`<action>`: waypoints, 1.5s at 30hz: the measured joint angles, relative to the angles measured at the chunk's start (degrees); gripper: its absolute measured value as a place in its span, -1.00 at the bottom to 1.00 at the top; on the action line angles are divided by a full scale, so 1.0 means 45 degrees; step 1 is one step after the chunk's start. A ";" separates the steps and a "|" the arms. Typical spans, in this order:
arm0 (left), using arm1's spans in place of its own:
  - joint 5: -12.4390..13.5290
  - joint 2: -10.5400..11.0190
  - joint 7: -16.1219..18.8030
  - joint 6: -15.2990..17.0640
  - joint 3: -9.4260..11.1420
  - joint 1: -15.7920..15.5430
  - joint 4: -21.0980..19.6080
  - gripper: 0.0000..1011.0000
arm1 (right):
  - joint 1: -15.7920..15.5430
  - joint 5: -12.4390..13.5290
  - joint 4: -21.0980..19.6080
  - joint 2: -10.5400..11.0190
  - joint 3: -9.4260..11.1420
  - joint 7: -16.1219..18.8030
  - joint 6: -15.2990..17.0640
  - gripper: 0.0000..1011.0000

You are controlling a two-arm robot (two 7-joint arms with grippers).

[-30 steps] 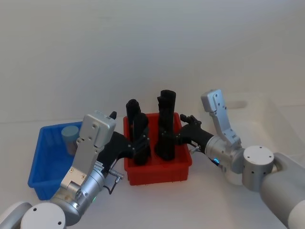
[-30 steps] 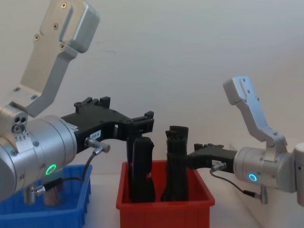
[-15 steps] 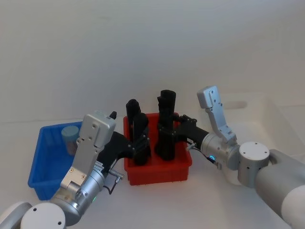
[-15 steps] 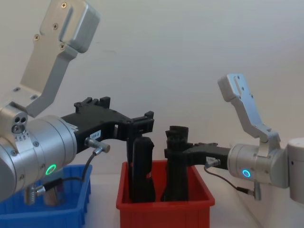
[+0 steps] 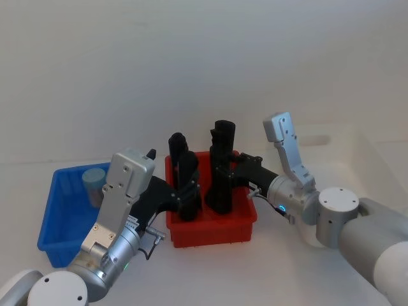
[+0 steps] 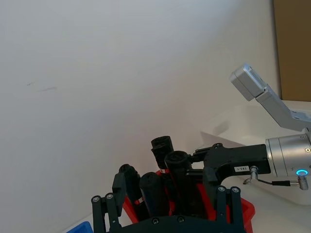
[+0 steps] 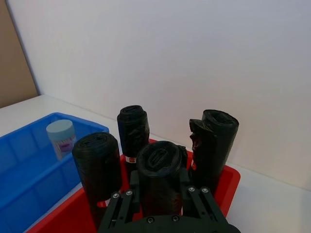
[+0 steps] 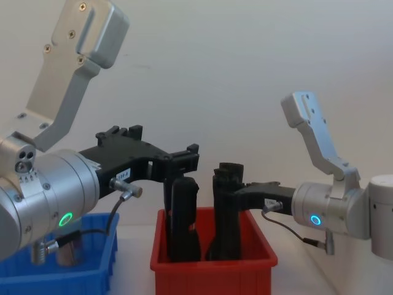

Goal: Pick the cotton swabs from the blue box and place them into the white box.

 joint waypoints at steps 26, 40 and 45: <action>0.0000 0.0000 -0.0001 0.0000 -0.0001 0.0000 0.0000 0.99 | 0.0009 0.0289 -0.0418 0.0077 0.0666 0.0045 -0.1598 -0.37; 0.0000 0.0000 -0.0001 0.0000 -0.0001 0.0000 0.0000 0.99 | -0.2991 0.0352 -0.6802 0.0828 0.0934 -0.0900 0.0496 -0.38; 0.0000 0.0000 0.0000 0.0000 0.0000 0.0000 0.0000 0.99 | -0.3945 0.0352 -0.8830 0.1105 0.1036 -0.1423 0.1267 -0.38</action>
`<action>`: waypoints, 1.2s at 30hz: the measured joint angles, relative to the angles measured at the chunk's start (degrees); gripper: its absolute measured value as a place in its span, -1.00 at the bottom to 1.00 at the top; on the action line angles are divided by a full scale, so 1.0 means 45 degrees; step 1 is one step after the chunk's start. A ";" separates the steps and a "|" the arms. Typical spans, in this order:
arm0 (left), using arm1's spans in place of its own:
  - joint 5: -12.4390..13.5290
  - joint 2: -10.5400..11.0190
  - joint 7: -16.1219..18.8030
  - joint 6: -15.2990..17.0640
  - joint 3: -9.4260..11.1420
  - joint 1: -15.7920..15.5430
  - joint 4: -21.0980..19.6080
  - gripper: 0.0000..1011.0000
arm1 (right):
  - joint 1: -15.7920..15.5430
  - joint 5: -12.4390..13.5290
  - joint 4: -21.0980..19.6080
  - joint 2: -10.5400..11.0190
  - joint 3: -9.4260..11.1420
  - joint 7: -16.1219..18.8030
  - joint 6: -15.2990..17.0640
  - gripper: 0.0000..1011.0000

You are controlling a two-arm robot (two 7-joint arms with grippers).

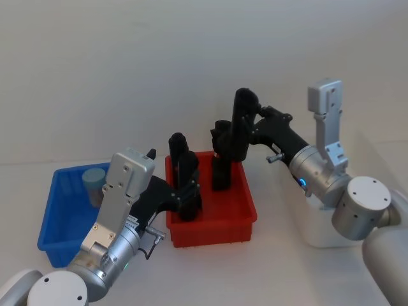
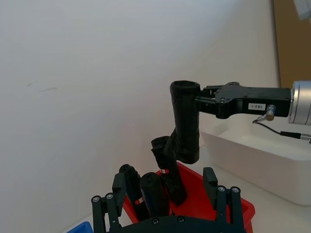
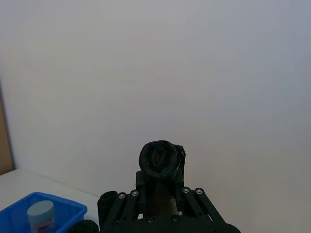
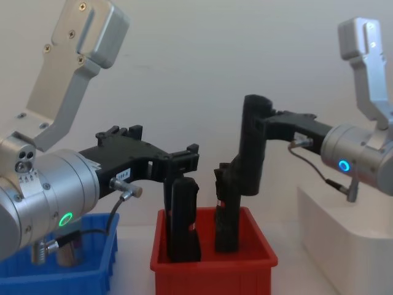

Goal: Pick the cotton swabs from the blue box and place them into the white box.

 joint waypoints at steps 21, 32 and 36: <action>0.0000 -0.0001 0.0000 0.0000 0.0001 0.0000 -0.0001 0.99 | -0.3361 -0.0055 -0.6606 0.1507 0.1041 -0.2976 0.2784 -0.38; 0.0000 0.0000 0.0000 0.0001 0.0000 0.0000 0.0000 0.99 | -0.4403 0.0001 -0.7992 0.2160 0.1628 -0.3894 0.3791 -0.38; 0.0000 0.0000 0.0000 0.0000 0.0000 0.0000 0.0000 0.99 | -0.4723 0.0065 -0.8270 0.2311 0.1777 -0.4087 0.4078 -0.38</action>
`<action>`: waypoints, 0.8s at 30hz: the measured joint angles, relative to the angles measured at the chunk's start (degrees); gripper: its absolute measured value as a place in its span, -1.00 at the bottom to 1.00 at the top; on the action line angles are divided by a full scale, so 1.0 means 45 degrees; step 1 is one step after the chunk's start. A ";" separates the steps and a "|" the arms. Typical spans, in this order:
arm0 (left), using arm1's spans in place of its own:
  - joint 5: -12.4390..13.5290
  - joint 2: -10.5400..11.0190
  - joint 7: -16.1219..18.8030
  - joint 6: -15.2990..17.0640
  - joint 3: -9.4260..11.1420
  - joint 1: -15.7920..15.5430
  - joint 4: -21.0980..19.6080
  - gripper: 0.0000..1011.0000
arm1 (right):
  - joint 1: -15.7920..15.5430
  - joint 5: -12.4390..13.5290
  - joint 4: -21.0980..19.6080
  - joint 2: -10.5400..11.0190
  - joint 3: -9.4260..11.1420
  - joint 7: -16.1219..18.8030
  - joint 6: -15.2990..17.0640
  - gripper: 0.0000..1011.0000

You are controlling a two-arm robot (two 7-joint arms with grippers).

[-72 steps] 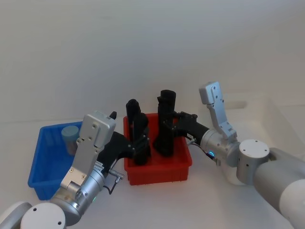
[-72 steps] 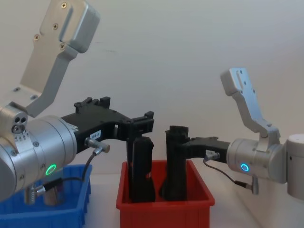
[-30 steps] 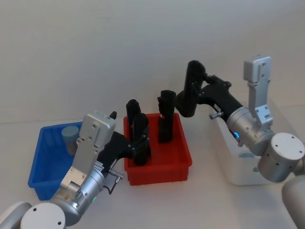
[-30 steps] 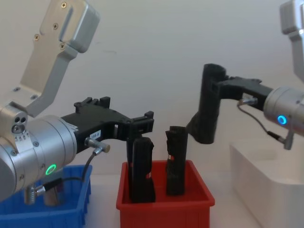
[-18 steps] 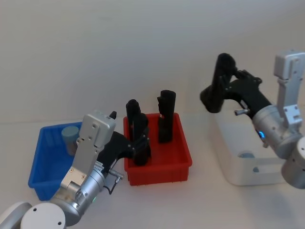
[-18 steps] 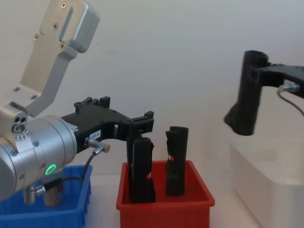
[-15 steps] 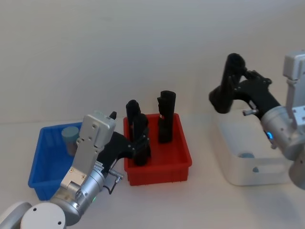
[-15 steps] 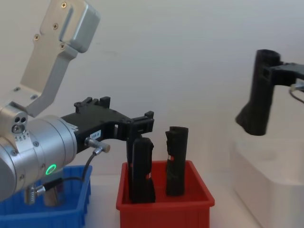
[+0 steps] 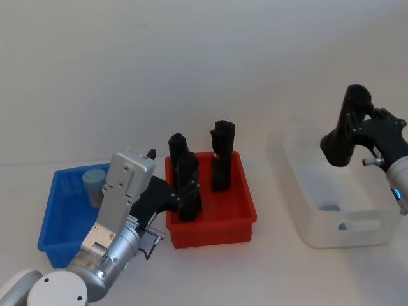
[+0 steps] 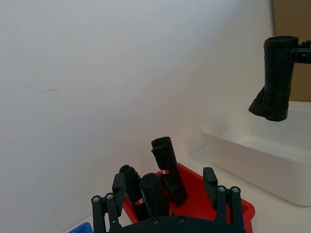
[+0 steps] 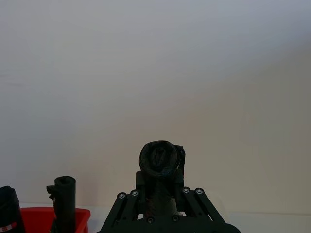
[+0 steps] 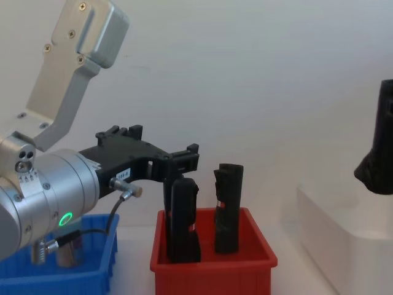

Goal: Pick the cotton swabs from the blue box and place them into the white box.

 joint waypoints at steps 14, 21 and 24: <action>0.0000 0.0000 0.0000 0.0000 0.0000 0.0000 0.0000 0.99 | -0.0543 0.0130 -0.0155 0.0212 0.0212 -0.0226 0.0446 -0.38; 0.0000 0.0000 0.0000 0.0000 0.0000 0.0000 0.0000 0.99 | -0.0665 0.0182 0.0008 0.0257 0.0271 -0.0276 0.0506 -0.36; 0.0000 0.0000 0.0000 0.0000 0.0000 0.0000 0.0000 0.99 | -0.0714 0.0204 0.0051 0.0276 0.0299 -0.0290 0.0518 -0.23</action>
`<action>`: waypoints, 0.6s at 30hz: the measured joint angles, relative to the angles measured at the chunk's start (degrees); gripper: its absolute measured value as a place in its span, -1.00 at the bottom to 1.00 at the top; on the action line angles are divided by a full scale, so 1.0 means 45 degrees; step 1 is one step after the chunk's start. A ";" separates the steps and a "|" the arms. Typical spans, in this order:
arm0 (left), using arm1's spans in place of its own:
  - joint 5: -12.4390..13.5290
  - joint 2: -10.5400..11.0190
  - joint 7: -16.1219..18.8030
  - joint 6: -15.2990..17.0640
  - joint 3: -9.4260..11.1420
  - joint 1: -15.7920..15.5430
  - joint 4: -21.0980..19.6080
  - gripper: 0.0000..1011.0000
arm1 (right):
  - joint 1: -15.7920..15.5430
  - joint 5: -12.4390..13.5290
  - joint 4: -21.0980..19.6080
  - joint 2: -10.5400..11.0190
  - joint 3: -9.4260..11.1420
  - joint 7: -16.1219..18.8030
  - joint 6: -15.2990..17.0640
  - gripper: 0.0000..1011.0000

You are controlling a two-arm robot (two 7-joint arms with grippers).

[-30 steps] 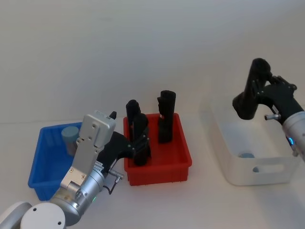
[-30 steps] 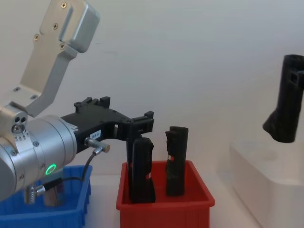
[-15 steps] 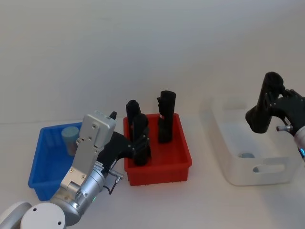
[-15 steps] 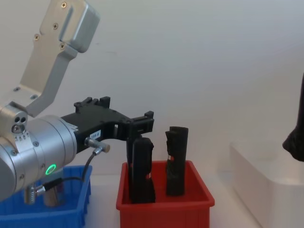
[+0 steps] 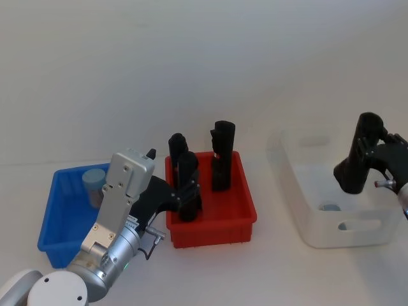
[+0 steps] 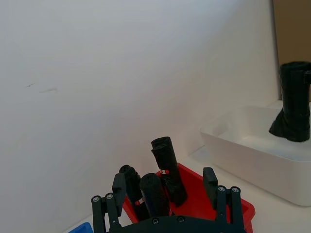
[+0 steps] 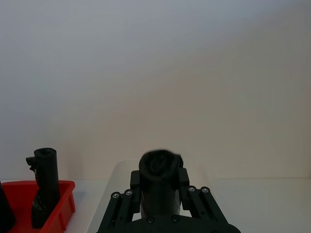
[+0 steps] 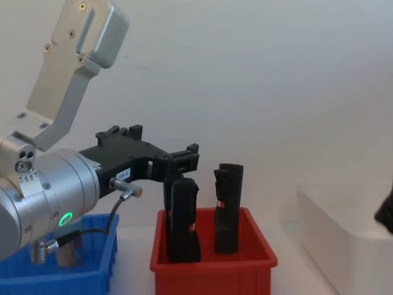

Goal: Pick the cotton swabs from the blue box and place them into the white box.

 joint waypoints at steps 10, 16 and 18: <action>0.0000 0.0000 0.0000 0.0000 0.0000 0.0000 0.0000 0.99 | -0.0140 0.0043 -0.0026 0.0024 0.0052 -0.0015 -0.0026 0.42; 0.0000 -0.0001 0.0000 -0.0001 0.0000 0.0000 0.0000 0.99 | -0.0237 0.0058 -0.0187 0.0030 0.0066 -0.0010 -0.0087 0.75; 0.0000 0.0000 0.0000 0.0000 0.0000 0.0001 0.0000 0.99 | -0.0276 0.0062 -0.0263 0.0033 0.0074 0.0000 -0.0118 0.86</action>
